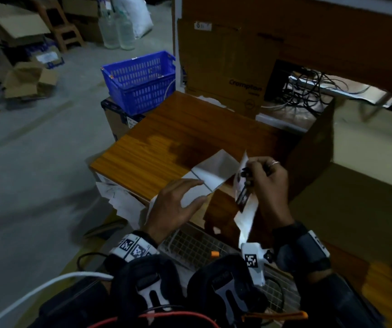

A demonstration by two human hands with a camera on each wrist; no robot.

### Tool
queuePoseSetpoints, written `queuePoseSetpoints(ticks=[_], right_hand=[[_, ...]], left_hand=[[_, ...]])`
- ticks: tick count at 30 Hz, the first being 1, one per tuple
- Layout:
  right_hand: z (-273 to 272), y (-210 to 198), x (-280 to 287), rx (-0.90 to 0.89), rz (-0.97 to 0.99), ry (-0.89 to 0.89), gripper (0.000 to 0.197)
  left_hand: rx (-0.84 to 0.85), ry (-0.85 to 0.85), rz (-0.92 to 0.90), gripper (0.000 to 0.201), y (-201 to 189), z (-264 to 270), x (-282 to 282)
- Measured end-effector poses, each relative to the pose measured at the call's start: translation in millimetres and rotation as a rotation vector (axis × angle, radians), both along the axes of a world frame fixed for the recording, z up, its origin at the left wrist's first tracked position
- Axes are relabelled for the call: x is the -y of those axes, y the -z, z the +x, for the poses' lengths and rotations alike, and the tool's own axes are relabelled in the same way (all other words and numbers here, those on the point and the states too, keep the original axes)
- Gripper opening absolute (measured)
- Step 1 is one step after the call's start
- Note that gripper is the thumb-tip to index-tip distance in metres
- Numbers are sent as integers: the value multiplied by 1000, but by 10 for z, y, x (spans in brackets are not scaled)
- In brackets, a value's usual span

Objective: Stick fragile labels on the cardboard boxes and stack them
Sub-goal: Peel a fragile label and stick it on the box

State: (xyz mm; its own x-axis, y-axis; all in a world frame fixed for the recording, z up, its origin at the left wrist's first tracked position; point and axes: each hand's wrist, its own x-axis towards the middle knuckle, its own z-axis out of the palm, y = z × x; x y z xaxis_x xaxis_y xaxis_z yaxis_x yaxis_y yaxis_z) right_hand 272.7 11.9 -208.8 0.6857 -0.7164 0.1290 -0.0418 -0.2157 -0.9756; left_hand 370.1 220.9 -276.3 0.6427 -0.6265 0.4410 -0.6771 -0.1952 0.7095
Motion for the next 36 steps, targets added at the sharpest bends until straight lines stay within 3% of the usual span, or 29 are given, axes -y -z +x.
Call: queuePoseSetpoints(ticks=[5,10,12,17,20,23,26,30,32,36], right_hand=[[-267,18,-117,5,15,-59,9],[-638,-137,-142,69,-38,-107,15],[-814,-195,-101,95,-12,-97,16],[-1316,-175,27,94,-70,30,7],[-1638,-72,110,36,-93,130,21],[-1931,19,226,17,-6,183,37],[-2200,46,343,53,93,238,33],[-2534,-30,514,131,148,243,15],[-2671,-92,623,171,161,271,15],[-2834,-151,900,188,121,359,14]], left_hand=[[-78,126,5,55,-355,-286,468],[-31,94,5,17,-381,-563,636],[-63,87,-12,13,-388,-659,633],[-438,136,-107,11,-494,-901,729],[-654,200,-173,13,-628,-1099,884],[-733,323,-203,18,-760,-1298,1075],[-765,420,-175,19,-890,-1508,1279],[-724,527,-109,19,-1017,-1729,1548],[-565,531,-88,17,-1065,-1807,1692],[-172,352,-117,19,-1217,-1866,1965]])
